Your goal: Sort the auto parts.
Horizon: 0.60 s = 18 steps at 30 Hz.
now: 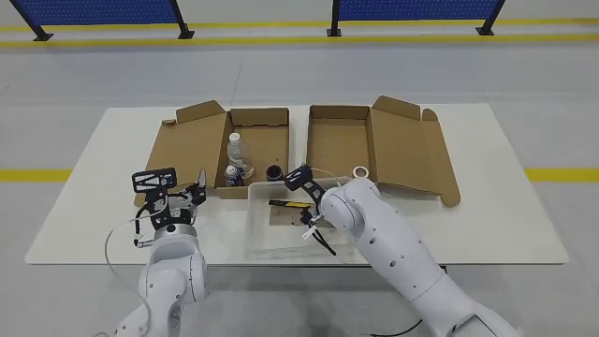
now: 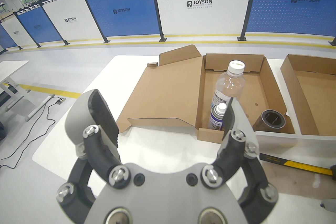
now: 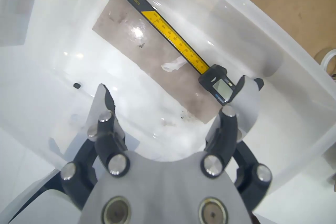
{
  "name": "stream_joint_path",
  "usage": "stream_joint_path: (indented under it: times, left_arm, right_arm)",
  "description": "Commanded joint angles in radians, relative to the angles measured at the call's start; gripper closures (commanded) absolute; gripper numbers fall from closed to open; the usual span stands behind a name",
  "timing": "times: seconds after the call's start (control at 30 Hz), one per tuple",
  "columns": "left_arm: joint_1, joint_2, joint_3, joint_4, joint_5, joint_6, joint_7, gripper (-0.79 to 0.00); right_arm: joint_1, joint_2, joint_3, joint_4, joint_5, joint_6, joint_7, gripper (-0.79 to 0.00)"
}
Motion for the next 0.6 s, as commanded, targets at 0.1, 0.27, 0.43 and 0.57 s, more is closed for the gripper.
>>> stream_joint_path:
  times: [0.1, 0.27, 0.43, 0.57]
  left_arm:
    - [0.0, 0.0, 0.0, 0.0, 0.0, 0.0, 0.0, -0.785]
    - [0.0, 0.0, 0.0, 0.0, 0.0, 0.0, 0.0, -0.785]
    - [0.0, 0.0, 0.0, 0.0, 0.0, 0.0, 0.0, -0.785]
    - [0.0, 0.0, 0.0, 0.0, 0.0, 0.0, 0.0, -0.785]
  right_arm:
    - [0.022, -0.008, -0.012, 0.058, 0.011, -0.012, -0.007, -0.782]
    - [0.047, -0.019, -0.025, 0.122, 0.037, -0.026, -0.009, -0.776]
    - [0.071, -0.03, -0.036, 0.167, 0.056, -0.033, -0.018, -0.736]
    - [0.085, -0.038, -0.042, 0.193, 0.086, -0.041, -0.012, -0.708]
